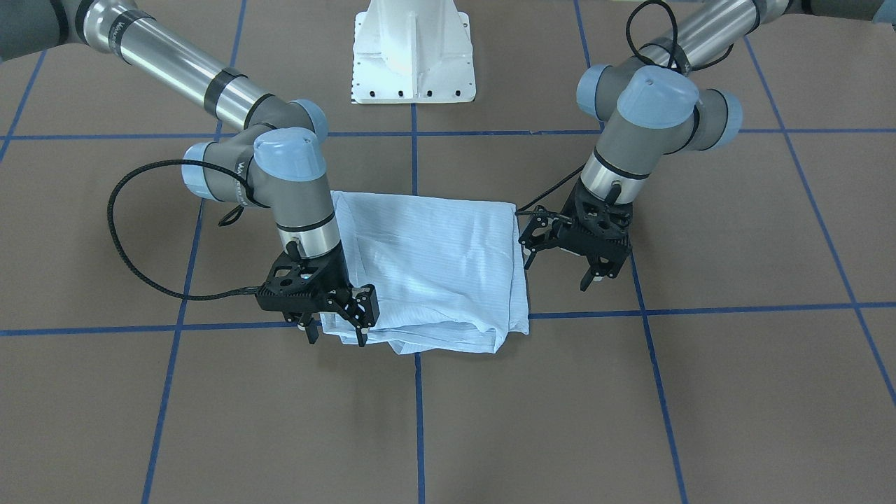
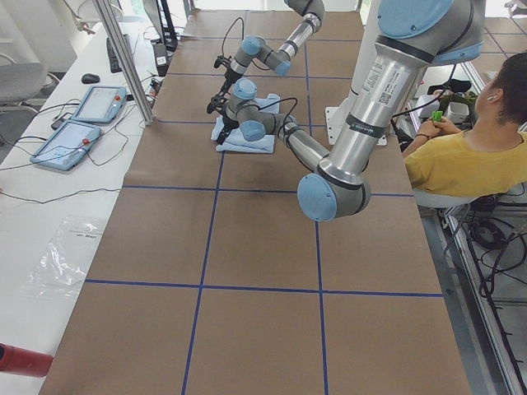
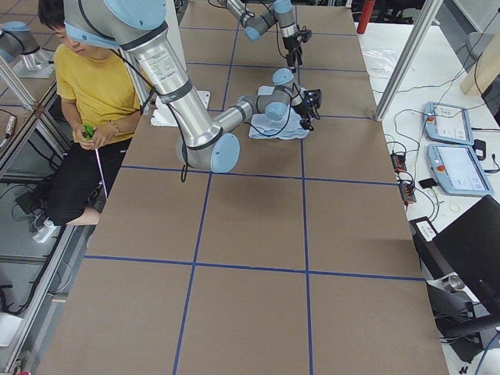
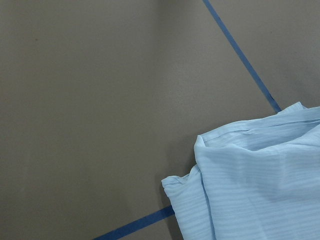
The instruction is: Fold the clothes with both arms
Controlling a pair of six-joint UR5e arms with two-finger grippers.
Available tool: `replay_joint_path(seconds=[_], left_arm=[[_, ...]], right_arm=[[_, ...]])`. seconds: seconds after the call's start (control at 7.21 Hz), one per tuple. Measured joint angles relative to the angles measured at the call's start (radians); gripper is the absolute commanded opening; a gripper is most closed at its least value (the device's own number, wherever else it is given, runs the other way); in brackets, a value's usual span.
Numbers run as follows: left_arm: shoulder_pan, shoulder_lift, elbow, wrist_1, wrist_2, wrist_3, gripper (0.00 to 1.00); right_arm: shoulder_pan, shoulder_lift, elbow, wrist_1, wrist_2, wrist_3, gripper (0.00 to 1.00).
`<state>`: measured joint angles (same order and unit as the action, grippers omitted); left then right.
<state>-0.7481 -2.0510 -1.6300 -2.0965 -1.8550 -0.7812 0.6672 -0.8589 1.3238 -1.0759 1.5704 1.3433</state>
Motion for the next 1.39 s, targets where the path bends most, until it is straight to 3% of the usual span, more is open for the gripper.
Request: replay_joint_path(seconds=[0.28, 0.55, 0.83, 1.11, 1.39], left_arm=[[-0.032, 0.079, -0.073, 0.017, -0.023, 0.07, 1.0], [-0.139, 0.192, -0.171, 0.087, -0.089, 0.257, 1.0], [-0.322, 0.267, -0.224, 0.219, -0.155, 0.569, 1.0], [-0.536, 0.311, -0.221, 0.379, -0.243, 0.869, 1.0], [-0.639, 0.409, -0.206, 0.445, -0.267, 0.963, 1.0]], right_arm=[[0.135, -0.005, 0.068, -0.212, 0.193, -0.152, 1.0], [0.294, -0.104, 0.221, -0.434, 0.34, -0.43, 1.0], [0.485, -0.286, 0.322, -0.504, 0.486, -0.786, 1.0], [0.674, -0.455, 0.336, -0.523, 0.595, -1.14, 1.0], [0.802, -0.624, 0.34, -0.526, 0.655, -1.276, 1.0]])
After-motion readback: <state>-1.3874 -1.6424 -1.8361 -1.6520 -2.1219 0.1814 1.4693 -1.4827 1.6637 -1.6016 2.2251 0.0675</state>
